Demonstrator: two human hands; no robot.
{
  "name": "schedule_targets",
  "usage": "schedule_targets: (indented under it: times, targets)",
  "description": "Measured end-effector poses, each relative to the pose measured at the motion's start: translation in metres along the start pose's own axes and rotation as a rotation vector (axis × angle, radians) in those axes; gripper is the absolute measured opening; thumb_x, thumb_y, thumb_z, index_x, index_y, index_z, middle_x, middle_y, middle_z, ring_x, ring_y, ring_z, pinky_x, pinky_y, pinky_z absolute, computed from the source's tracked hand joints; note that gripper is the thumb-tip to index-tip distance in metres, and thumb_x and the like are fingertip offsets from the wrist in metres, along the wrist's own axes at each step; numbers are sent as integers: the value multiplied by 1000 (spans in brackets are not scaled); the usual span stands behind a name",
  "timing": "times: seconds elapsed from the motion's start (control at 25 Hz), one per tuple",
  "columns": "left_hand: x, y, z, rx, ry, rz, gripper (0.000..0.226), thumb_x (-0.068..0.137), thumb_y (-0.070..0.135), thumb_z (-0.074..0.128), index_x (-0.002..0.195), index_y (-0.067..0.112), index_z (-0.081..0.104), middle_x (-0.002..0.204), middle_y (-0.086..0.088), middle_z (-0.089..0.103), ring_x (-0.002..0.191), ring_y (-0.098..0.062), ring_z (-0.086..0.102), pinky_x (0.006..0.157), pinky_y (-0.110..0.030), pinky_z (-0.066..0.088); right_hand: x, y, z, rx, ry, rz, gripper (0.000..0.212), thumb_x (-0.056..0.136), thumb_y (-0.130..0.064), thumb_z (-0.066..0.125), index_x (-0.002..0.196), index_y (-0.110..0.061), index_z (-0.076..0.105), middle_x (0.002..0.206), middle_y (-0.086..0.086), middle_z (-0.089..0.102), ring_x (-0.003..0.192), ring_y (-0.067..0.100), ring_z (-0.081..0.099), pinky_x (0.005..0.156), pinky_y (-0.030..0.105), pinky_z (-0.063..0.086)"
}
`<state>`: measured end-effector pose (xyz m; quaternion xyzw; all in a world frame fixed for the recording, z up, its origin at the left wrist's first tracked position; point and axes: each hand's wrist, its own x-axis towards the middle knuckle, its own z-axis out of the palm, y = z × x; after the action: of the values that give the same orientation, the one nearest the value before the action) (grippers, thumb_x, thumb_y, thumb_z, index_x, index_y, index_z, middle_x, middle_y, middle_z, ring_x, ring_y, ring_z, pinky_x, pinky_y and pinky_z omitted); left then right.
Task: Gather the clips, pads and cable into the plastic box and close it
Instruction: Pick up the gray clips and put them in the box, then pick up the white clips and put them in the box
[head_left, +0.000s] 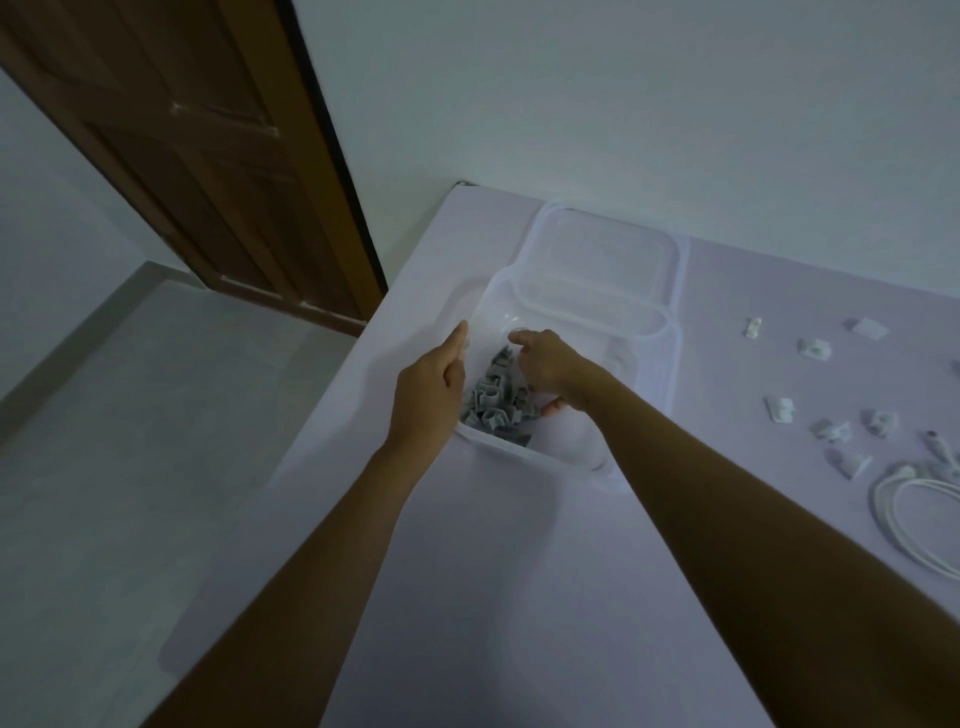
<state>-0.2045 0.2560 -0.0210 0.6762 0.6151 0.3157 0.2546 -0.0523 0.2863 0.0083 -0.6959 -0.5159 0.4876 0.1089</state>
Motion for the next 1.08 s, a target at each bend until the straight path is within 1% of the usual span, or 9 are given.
schedule_targets:
  times: [0.28,0.4,0.48,0.56,0.68,0.76,0.88,1.0,1.08]
  targets:
    - [0,0,1,6,16,-16,39,97,17,46,136,12,47,128,-7,62,115,-20,60,93,-6,28,5,-6,7,11,-106,3,56,94,4,32,143,-22,37,148,11,36,121,37,48,66,40,55]
    - [0,-2,-3,59,-9,2,39,98,24,43,136,14,46,131,-6,59,120,-21,56,102,-19,32,1,-3,3,32,-98,-17,58,92,6,34,144,-20,35,147,11,39,120,36,50,74,42,54]
    - [3,-6,-9,194,-53,18,42,99,31,38,138,16,44,135,-8,55,124,-25,51,110,-39,36,-7,1,-6,12,-55,-61,57,93,6,34,145,-17,35,148,9,37,122,36,49,83,44,53]
    - [4,-4,-18,303,-59,6,45,98,34,37,139,16,41,139,-12,49,128,-29,45,107,-48,38,-20,7,-22,43,17,-118,54,93,6,34,142,-15,40,145,8,42,121,33,50,87,43,53]
    - [0,22,-24,230,42,79,42,97,28,41,135,11,45,136,-13,51,126,-28,46,106,-37,36,-58,27,-57,101,161,-256,44,94,2,34,130,-15,54,128,4,57,104,22,59,78,29,50]
    - [-9,50,-19,138,96,142,36,97,23,43,130,10,51,131,-11,56,121,-25,50,102,-30,38,-89,52,-81,201,253,-298,41,94,1,34,120,-17,60,115,1,63,92,20,62,71,29,49]
    - [-26,94,5,-37,127,218,29,96,17,46,121,9,58,122,-8,62,112,-23,58,97,-34,48,-132,100,-105,301,432,-292,37,96,-2,36,110,-24,63,103,-3,68,85,19,64,71,31,50]
    - [-48,133,44,-128,60,386,23,93,10,47,110,6,62,110,-9,67,99,-18,61,88,-25,49,-163,152,-109,301,551,-212,32,95,-3,42,103,-26,63,95,-6,69,80,19,65,69,30,51]
    - [-60,149,73,-165,-76,457,20,92,7,48,103,6,64,104,-8,66,92,-15,62,82,-21,50,-178,180,-100,264,606,-132,27,93,-5,48,101,-25,65,95,-2,71,76,16,64,68,22,48]
